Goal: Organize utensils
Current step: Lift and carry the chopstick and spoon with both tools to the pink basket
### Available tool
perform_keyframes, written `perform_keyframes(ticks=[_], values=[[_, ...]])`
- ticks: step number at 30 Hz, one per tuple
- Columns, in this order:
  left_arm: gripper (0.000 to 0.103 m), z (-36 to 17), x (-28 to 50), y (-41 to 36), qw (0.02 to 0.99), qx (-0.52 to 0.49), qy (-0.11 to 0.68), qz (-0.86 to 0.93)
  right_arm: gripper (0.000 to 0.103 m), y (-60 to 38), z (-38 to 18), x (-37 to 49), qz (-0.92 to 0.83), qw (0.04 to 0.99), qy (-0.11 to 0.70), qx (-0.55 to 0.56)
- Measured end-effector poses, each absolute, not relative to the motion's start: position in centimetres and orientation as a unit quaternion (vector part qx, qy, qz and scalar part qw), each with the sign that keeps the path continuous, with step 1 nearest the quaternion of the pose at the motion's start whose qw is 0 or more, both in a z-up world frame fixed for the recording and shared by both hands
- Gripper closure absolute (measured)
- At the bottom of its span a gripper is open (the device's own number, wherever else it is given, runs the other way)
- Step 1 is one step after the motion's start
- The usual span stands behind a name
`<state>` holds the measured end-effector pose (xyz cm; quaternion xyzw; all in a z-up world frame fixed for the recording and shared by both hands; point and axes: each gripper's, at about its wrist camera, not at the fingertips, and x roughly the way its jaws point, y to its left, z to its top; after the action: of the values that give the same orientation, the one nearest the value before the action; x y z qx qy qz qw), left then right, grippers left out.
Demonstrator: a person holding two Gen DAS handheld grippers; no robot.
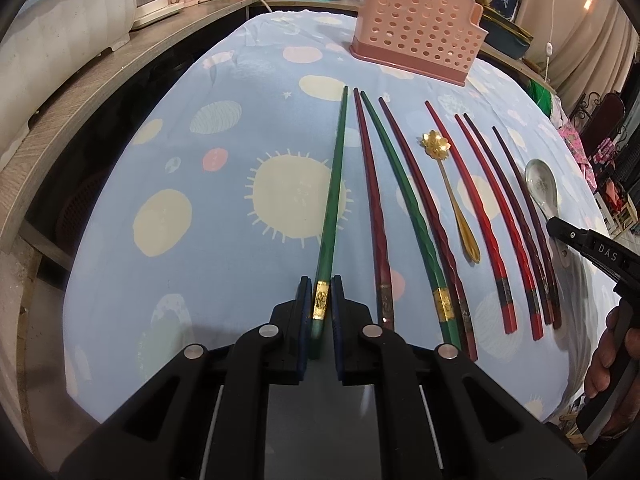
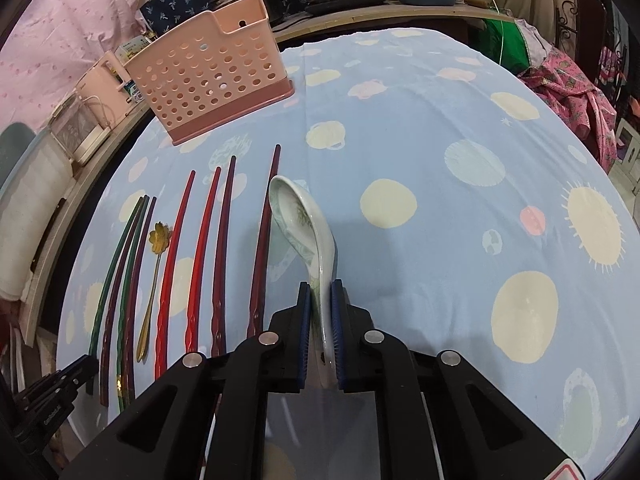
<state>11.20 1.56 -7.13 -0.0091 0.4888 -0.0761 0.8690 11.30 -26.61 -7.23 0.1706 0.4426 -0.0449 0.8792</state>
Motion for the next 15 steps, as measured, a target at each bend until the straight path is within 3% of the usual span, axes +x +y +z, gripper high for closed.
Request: perform_keyframes(ticks=[15], values=[[0.096, -3.5, 8.8, 2.5, 0.888, -0.029, 0.451, -0.087, 0.096, -27.5, -3.0, 7.4, -0.053, 0.898, 0.401, 0.174]])
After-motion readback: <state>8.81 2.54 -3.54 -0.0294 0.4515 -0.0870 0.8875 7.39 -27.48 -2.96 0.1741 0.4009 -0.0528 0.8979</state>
